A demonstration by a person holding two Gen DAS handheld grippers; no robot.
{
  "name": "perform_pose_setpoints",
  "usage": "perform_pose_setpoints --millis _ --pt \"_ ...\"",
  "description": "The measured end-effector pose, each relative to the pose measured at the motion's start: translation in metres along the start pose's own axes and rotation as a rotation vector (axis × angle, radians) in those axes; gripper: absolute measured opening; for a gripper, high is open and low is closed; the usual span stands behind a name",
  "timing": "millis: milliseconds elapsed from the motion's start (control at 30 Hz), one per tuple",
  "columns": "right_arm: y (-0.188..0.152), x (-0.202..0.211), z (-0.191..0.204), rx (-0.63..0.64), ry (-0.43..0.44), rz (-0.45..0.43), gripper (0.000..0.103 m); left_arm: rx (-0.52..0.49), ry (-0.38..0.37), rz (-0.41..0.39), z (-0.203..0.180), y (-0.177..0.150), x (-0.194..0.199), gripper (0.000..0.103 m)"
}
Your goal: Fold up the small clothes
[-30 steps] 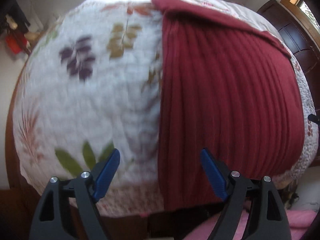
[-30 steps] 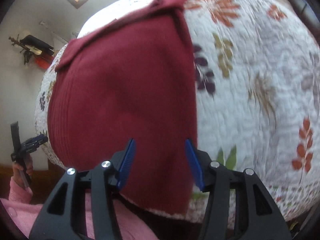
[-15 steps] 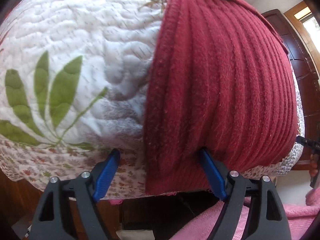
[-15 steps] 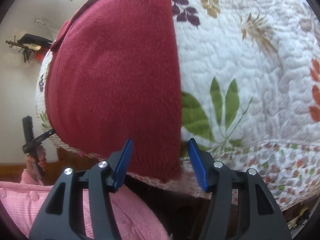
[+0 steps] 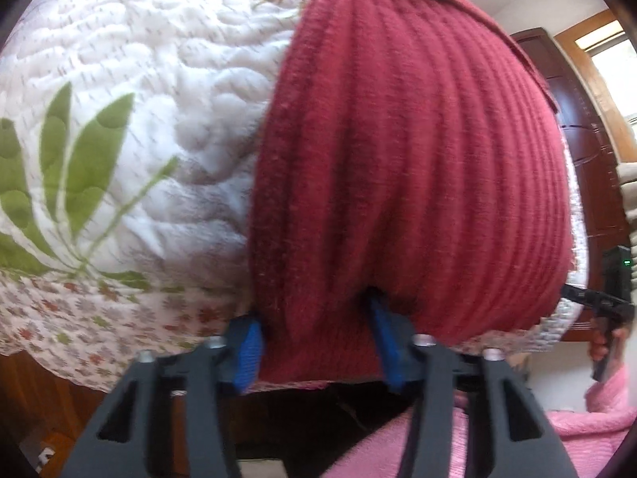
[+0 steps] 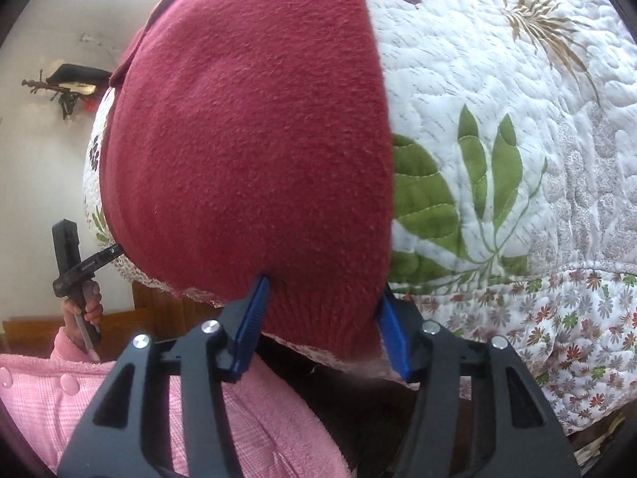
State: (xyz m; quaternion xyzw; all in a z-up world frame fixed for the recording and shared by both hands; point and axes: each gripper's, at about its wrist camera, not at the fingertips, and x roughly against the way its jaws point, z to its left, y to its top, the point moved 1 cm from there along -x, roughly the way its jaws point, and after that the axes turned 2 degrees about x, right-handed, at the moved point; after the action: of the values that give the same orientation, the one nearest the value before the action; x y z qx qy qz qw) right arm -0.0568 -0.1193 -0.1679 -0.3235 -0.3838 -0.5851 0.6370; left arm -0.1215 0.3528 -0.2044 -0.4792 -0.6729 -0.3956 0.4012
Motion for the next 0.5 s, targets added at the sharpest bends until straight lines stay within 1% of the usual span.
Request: perform_pose_setpoints --millis 67,133,167,200,267,300,333,400,467,500 --pt "-0.001 -0.001 0.003 0.009 -0.004 -0.002 0.050 -0.024 0.017 -0.007 -0.003 -0.002 -0.001 0.043" --pt "-0.002 -0.003 0.008 0.015 -0.004 -0.002 0.039 -0.020 0.017 -0.013 -0.003 -0.004 -0.001 0.040" --pt "-0.003 -0.002 0.013 0.025 0.010 -0.004 0.038 -0.018 0.013 -0.015 -0.005 -0.005 0.000 0.039" --pt "-0.004 -0.003 0.016 0.038 0.012 -0.008 0.038 -0.021 0.014 -0.017 -0.006 -0.006 0.000 0.037" --pt "-0.005 -0.007 0.020 0.053 0.004 -0.001 0.040 -0.036 0.022 -0.018 -0.006 -0.006 -0.001 0.037" --pt "-0.004 -0.013 0.020 0.046 0.013 0.011 0.044 -0.042 0.026 -0.017 -0.015 -0.007 -0.005 0.038" --pt "-0.004 -0.018 0.020 0.035 0.027 0.022 0.049 -0.041 0.030 -0.014 -0.017 -0.006 -0.006 0.041" --pt "-0.004 -0.028 0.021 0.022 0.037 0.039 0.053 -0.026 0.032 -0.007 -0.025 -0.002 -0.011 0.042" --pt "-0.005 -0.034 0.027 0.035 0.016 0.036 0.053 -0.014 0.021 -0.006 -0.024 -0.002 -0.012 0.043" --pt "-0.006 -0.033 0.029 0.037 0.013 0.031 0.049 -0.010 0.019 -0.006 -0.023 -0.001 -0.012 0.041"
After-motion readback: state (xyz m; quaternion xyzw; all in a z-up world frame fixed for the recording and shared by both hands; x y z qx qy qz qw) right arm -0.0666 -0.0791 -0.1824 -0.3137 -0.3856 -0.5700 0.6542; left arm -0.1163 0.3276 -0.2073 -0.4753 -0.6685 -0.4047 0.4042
